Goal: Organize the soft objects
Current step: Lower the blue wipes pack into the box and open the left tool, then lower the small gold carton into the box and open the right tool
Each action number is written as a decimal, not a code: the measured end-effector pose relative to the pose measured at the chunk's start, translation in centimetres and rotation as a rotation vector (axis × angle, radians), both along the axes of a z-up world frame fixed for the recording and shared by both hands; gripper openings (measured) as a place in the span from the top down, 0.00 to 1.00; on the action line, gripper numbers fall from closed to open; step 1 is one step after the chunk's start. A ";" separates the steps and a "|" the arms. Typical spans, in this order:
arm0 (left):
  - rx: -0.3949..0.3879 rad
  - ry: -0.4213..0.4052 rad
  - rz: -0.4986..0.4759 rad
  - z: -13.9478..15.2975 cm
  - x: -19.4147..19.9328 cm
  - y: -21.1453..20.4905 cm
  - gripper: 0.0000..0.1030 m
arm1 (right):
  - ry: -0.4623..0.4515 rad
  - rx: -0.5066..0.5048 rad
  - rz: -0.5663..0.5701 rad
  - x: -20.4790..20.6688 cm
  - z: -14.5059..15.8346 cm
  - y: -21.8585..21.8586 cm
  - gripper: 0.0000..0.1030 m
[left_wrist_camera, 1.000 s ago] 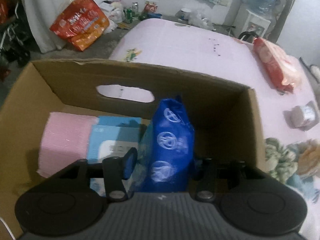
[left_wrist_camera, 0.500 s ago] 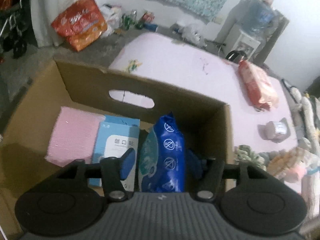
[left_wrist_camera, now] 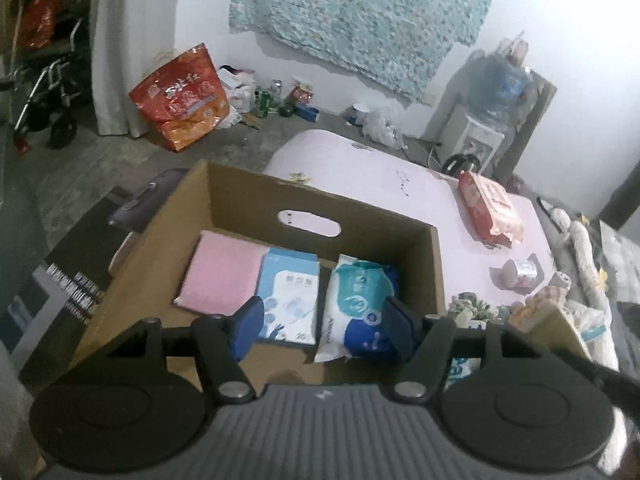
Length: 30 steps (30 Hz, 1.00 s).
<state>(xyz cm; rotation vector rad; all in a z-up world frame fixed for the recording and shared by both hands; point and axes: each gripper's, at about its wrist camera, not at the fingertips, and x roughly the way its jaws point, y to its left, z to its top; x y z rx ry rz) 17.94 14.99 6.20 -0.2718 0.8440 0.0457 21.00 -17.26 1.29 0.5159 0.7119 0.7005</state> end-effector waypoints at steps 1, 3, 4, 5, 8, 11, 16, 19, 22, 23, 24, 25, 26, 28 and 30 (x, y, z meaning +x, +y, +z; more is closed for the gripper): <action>-0.005 -0.011 0.012 0.1 -0.8 0.5 0.35 | 0.007 -0.004 0.013 0.4 0.2 0.6 0.78; -0.006 -0.035 0.037 0.3 -2.3 1.5 0.34 | 0.024 -0.020 0.044 1.4 0.3 2.1 0.78; -0.003 -0.045 0.045 0.5 -2.9 2.0 0.33 | 0.035 -0.027 0.061 2.0 0.4 3.0 0.78; 0.002 -0.059 0.060 0.6 -3.7 2.4 0.32 | 0.048 -0.029 0.077 2.4 0.3 3.6 0.78; 0.027 -0.090 0.103 0.6 -5.8 3.9 0.30 | 0.113 -0.015 0.162 4.0 0.1 7.1 0.78; 0.057 -0.115 0.167 0.5 -7.8 5.5 0.27 | 0.175 -0.016 0.241 5.4 -0.6 11.2 0.78; 0.072 -0.135 0.291 -0.1 -10.4 8.4 0.26 | 0.315 -0.047 0.358 7.7 -3.6 19.6 0.78; 0.072 -0.142 0.350 -0.4 -11.5 9.9 0.25 | 0.367 -0.106 0.387 8.6 -5.8 24.3 0.78; 0.079 -0.140 0.383 -0.6 -12.5 10.8 0.24 | 0.416 -0.151 0.389 9.7 -8.4 27.8 0.78; 0.082 -0.138 0.385 -0.7 -12.6 11.0 0.23 | 0.428 -0.162 0.384 10.0 -9.2 28.6 0.78; 0.085 -0.135 0.384 -0.7 -12.7 11.1 0.23 | 0.440 -0.166 0.376 10.4 -10.1 29.5 0.78; 0.088 -0.133 0.381 -0.9 -12.7 11.2 0.23 | 0.450 -0.157 0.363 10.8 -10.9 30.0 0.78; 0.090 -0.131 0.379 -0.9 -12.7 11.2 0.23 | 0.465 -0.131 0.349 11.2 -11.6 30.3 0.78; 0.091 -0.134 0.374 -1.0 -13.2 11.1 0.23 | 0.482 -0.108 0.330 12.0 -12.7 30.2 0.77; 0.092 -0.137 0.371 -1.1 -13.3 11.0 0.23 | 0.496 -0.104 0.312 12.5 -13.3 30.3 0.75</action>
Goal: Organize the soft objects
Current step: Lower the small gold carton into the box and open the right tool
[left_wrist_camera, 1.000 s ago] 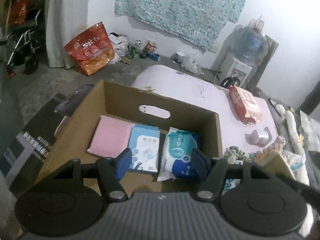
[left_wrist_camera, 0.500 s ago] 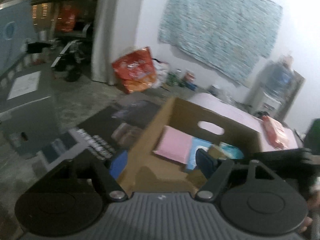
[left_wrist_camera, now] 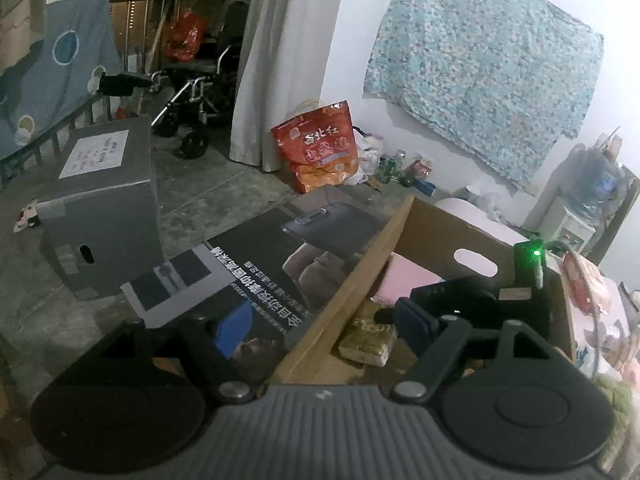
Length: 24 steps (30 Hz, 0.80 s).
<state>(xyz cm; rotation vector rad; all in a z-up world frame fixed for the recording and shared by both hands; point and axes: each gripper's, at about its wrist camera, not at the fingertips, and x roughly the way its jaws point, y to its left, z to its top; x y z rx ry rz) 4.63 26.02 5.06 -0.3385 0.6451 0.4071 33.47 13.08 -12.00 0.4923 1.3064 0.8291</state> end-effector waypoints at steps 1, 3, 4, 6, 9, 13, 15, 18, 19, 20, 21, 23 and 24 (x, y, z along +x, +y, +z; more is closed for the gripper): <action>0.002 -0.001 -0.002 -0.1 0.0 -0.1 0.23 | -0.001 -0.010 -0.005 0.1 -0.2 0.1 0.74; 0.006 -0.002 -0.010 -0.2 0.2 -0.4 0.23 | -0.008 -0.015 -0.007 0.2 -0.3 0.0 0.72; 0.006 -0.002 -0.014 -0.2 0.2 -0.6 0.22 | -0.011 -0.019 -0.009 0.1 -0.2 0.0 0.71; 0.005 -0.001 -0.019 -0.3 0.4 -0.7 0.22 | -0.015 -0.020 -0.012 0.3 -0.3 -0.6 0.65; 0.011 -0.003 -0.018 -0.2 0.3 -0.9 0.22 | -0.034 -0.011 -0.041 0.5 -0.1 -0.9 0.53; 0.022 -0.007 -0.007 0.1 0.0 -1.0 0.21 | -0.046 -0.025 -0.056 0.3 0.6 -1.9 0.53; 0.024 -0.005 0.001 0.1 -0.1 -0.9 0.21 | -0.036 -0.043 -0.054 -0.3 1.0 -2.4 0.53; 0.022 -0.004 0.004 0.2 -0.1 -0.9 0.21 | -0.006 -0.047 -0.036 -1.0 1.2 -2.9 0.55; 0.023 -0.004 0.003 0.2 -0.1 -0.9 0.21 | 0.002 -0.059 -0.032 -1.3 1.0 -3.0 0.56; 0.023 -0.004 0.003 0.2 -0.1 -0.9 0.21 | 0.015 -0.067 -0.031 -1.4 0.8 -2.9 0.57; 0.022 -0.003 0.002 0.2 -0.2 -0.9 0.21 | 0.029 -0.070 -0.027 -1.5 0.3 -2.6 0.58; 0.022 -0.002 0.001 0.2 -0.3 -1.1 0.21 | 0.052 -0.077 -0.018 -1.6 -0.5 -2.0 0.65; 0.023 0.002 0.000 0.1 -0.3 -1.2 0.21 | 0.062 -0.074 -0.013 -1.6 -1.0 -1.6 0.65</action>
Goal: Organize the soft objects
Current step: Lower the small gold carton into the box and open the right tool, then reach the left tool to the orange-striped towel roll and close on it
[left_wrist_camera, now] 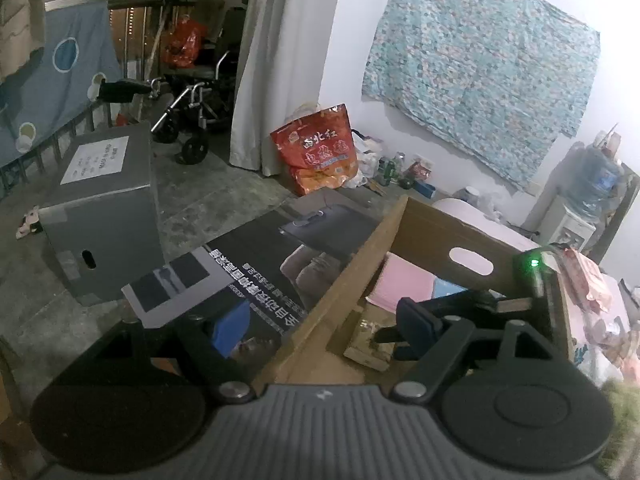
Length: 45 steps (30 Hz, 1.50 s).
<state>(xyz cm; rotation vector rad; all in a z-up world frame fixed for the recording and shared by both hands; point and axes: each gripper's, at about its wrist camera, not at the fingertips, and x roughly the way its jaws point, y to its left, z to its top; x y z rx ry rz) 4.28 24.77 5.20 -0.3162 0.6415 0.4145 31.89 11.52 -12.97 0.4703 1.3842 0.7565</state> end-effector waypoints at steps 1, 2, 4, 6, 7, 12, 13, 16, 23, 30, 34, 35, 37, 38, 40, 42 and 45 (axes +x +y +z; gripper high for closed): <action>0.002 0.005 0.000 0.0 0.0 -0.1 0.21 | 0.012 0.009 -0.003 0.0 -0.4 0.3 0.66; 0.004 0.008 0.000 -0.1 -0.1 -0.2 0.21 | 0.023 0.022 -0.004 0.0 -0.7 0.5 0.67; 0.007 0.016 -0.003 0.0 -0.1 -0.5 0.21 | 0.022 0.054 0.004 0.0 -0.6 0.7 0.67; 0.015 0.016 -0.006 0.2 -0.2 -0.8 0.21 | -0.014 0.056 0.014 -0.2 0.2 0.5 0.66; 0.018 0.015 -0.007 0.3 -0.2 -1.0 0.20 | -0.033 0.055 0.016 -0.4 0.7 0.2 0.65; 0.011 -0.016 -0.040 1.4 -0.3 -2.3 0.17 | -0.117 0.102 0.013 -2.0 5.2 -2.8 0.63; 0.009 -0.030 -0.054 1.7 -0.4 -2.8 0.15 | -0.133 0.123 0.006 -2.5 6.2 -3.7 0.60; 0.008 -0.075 -0.107 2.5 -0.7 -4.4 0.11 | -0.195 0.209 -0.023 -4.3 9.3 -7.4 0.51; 0.051 -0.129 -0.274 4.3 0.0 -9.7 0.05 | -0.316 0.385 -0.189 -8.8 12.9 -20.3 0.31; 0.055 -0.111 -0.492 4.1 2.8 -17.0 0.04 | -0.479 0.387 -0.443 -14.3 12.9 -35.3 0.26; 0.070 -0.050 -0.590 3.2 5.7 -21.8 0.04 | -0.559 0.282 -0.590 -17.0 11.3 -41.9 0.25; 0.074 -0.033 -0.616 3.0 6.4 -23.1 0.04 | -0.573 0.246 -0.623 -17.5 10.8 -43.1 0.25; 0.092 -0.005 -0.669 2.5 8.0 -25.7 0.04 | -0.588 0.179 -0.670 -18.2 9.7 -45.2 0.25; 0.102 0.011 -0.694 2.3 8.7 -27.0 0.04 | -0.588 0.157 -0.691 -18.3 9.1 -46.1 0.25; 0.114 0.045 -0.747 1.9 10.5 -29.7 0.04 | -0.576 0.128 -0.727 -18.4 7.7 -47.3 0.24; 0.114 0.082 -0.781 1.5 12.3 -32.2 0.04 | -0.554 0.129 -0.753 -18.2 6.5 -48.0 0.24; 0.091 0.136 -0.807 0.8 15.2 -35.3 0.04 | -0.554 0.105 -0.773 -17.7 5.3 -48.6 0.24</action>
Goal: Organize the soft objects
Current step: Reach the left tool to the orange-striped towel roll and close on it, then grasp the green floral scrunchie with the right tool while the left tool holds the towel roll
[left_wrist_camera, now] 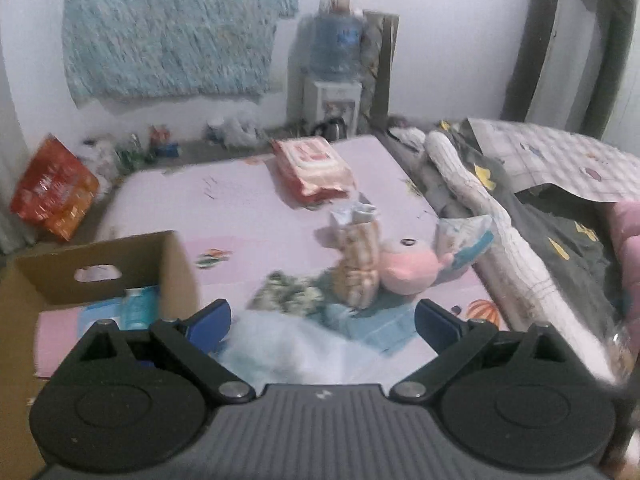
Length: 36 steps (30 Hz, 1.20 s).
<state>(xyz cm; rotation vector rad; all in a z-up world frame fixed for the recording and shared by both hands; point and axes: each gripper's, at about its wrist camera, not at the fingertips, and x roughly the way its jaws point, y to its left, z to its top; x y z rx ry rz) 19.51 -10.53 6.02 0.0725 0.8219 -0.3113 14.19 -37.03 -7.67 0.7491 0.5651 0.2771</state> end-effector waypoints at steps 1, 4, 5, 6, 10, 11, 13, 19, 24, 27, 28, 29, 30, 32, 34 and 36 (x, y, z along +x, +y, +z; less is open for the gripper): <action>-0.004 0.024 -0.002 -0.3 1.1 -0.9 0.04 | 0.001 -0.010 -0.006 0.1 -0.5 0.3 0.24; 0.003 0.073 0.008 -1.4 4.0 -3.2 0.04 | 0.001 -0.029 -0.018 0.4 -1.3 0.3 0.24; 0.014 0.080 0.018 -1.8 4.9 -4.0 0.04 | 0.001 -0.027 -0.020 0.6 -1.5 0.1 0.24; 0.033 0.081 0.032 -2.2 5.9 -4.7 0.04 | 0.005 -0.024 -0.024 0.7 -1.7 -0.1 0.24; 0.112 0.078 0.045 -4.0 9.0 -7.4 0.06 | 0.031 -0.006 -0.039 1.4 -2.7 -1.0 0.24; 0.112 0.087 0.043 -4.3 9.7 -7.8 0.07 | 0.039 -0.002 -0.042 1.6 -3.1 -1.2 0.24; 0.094 0.106 0.044 -4.9 10.9 -8.2 0.09 | 0.057 0.001 -0.053 1.7 -3.5 -1.5 0.24; 0.053 0.181 0.091 -7.2 13.8 -8.5 0.38 | 0.079 0.009 -0.061 2.8 -4.7 -1.9 0.24; 0.008 0.243 0.118 -8.9 15.0 -8.2 0.53 | 0.086 0.015 -0.060 3.4 -5.2 -1.9 0.24; 0.007 0.227 0.128 -9.0 14.9 -7.8 0.61 | 0.097 0.005 -0.058 3.7 -5.4 -1.8 0.24; 0.000 0.230 0.131 -8.9 14.8 -7.7 0.62 | 0.099 -0.001 -0.057 3.7 -5.5 -1.7 0.24; -0.010 0.234 0.131 -8.7 14.8 -7.5 0.64 | 0.101 -0.008 -0.056 3.8 -5.5 -1.7 0.24; -0.020 0.233 0.130 -8.4 14.5 -7.2 0.65 | 0.101 -0.014 -0.057 3.9 -5.5 -1.6 0.24; -0.027 0.214 0.126 -7.4 13.9 -6.8 0.66 | 0.102 -0.029 -0.054 4.0 -5.4 -1.5 0.24; -0.038 0.184 0.117 -6.1 12.9 -6.3 0.66 | 0.105 -0.053 -0.046 4.4 -5.3 -1.3 0.24; -0.055 0.147 0.115 -4.8 11.8 -5.6 0.66 | 0.103 -0.096 -0.026 5.4 -5.0 -0.9 0.24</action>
